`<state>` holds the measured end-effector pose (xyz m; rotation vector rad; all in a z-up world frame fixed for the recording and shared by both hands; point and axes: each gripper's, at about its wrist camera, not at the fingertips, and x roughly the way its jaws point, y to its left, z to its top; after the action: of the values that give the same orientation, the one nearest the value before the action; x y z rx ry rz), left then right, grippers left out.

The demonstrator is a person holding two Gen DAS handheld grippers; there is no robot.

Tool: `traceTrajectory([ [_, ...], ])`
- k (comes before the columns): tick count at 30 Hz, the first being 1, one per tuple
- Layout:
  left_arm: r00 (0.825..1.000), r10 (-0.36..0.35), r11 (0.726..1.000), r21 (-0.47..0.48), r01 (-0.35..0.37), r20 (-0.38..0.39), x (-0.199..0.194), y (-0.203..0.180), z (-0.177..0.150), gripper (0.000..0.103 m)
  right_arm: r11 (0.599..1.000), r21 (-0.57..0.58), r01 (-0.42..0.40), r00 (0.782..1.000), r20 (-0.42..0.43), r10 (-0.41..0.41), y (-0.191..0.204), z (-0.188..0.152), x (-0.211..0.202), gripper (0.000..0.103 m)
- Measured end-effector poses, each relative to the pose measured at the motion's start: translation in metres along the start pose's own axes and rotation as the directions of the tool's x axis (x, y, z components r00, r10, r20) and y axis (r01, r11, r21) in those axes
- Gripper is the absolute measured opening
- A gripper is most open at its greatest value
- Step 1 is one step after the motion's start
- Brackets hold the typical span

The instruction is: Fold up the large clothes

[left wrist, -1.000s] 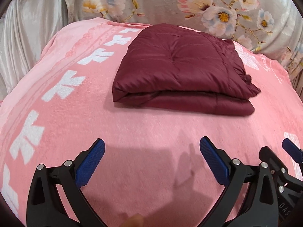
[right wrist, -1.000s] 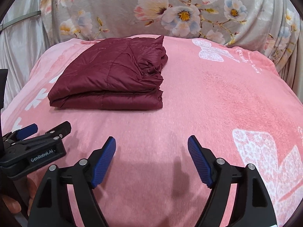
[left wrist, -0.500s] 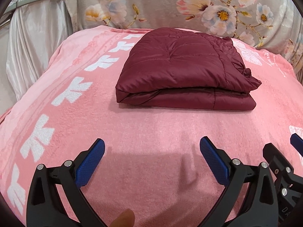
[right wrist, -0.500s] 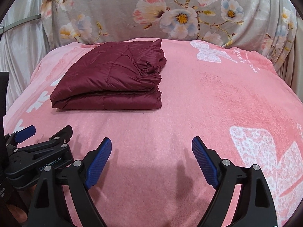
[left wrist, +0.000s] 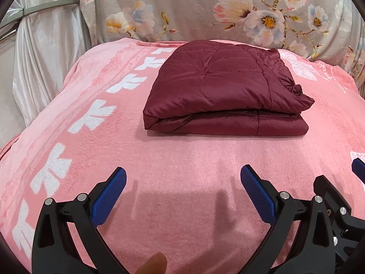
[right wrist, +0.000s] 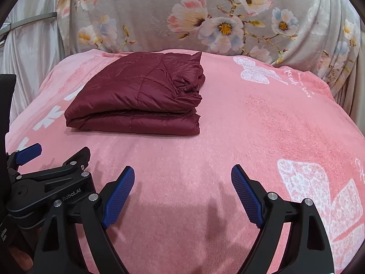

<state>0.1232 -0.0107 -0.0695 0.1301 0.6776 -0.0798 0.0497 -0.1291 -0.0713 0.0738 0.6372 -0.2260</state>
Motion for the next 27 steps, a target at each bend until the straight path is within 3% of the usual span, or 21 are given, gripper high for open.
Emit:
traceTrajectory([
  [27, 1.000, 0.005, 1.000, -0.006, -0.005, 0.021, -0.0039, -0.0012, 0.0001, 0.098, 1.000, -0.003, 0.001, 1.000, 0.017, -0.001, -0.0008, 0.0004, -0.0024, 0.085],
])
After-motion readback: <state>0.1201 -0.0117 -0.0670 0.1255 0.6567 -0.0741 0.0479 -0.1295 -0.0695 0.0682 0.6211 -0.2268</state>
